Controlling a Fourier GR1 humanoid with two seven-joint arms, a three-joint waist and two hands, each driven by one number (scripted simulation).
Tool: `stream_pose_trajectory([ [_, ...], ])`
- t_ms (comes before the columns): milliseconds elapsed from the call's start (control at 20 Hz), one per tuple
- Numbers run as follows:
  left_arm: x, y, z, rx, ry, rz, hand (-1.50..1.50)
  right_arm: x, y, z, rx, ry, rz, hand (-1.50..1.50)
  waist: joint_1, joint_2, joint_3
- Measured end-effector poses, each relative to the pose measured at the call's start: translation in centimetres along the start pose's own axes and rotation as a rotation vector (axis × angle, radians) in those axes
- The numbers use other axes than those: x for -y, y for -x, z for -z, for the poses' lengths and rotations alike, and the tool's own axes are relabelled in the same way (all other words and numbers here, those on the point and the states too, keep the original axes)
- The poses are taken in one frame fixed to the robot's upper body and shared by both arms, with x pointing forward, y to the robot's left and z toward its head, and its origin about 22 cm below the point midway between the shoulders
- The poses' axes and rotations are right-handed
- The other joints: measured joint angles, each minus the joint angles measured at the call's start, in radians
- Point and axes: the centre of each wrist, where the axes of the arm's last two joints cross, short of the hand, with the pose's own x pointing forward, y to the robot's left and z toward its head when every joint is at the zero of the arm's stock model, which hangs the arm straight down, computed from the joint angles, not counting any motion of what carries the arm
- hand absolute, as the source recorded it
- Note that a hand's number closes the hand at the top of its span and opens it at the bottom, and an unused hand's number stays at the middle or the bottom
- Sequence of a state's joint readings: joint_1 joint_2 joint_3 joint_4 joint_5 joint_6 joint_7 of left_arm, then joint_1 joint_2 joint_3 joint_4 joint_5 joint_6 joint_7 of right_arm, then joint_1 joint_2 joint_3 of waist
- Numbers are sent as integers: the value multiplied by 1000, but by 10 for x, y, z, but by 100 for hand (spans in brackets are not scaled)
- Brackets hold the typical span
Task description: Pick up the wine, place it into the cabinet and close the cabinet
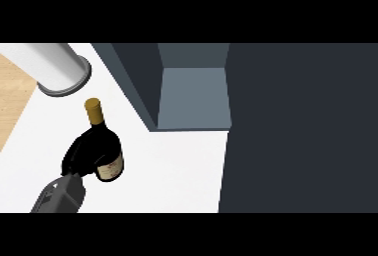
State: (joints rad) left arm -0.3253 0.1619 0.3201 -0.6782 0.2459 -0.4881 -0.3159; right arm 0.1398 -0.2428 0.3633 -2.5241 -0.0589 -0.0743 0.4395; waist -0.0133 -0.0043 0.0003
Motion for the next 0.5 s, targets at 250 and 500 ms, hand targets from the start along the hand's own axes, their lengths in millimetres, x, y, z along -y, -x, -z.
stream_pose_trajectory([
  [250, 8, 9, -12, 128, -42, 22, 150, -1, 2, 0, 4, 0, 7, -150, 7, -3, 0],
  [500, 22, 24, -39, 306, -118, 25, 150, -2, 5, -2, 5, 3, 16, -150, 16, -6, 1],
])
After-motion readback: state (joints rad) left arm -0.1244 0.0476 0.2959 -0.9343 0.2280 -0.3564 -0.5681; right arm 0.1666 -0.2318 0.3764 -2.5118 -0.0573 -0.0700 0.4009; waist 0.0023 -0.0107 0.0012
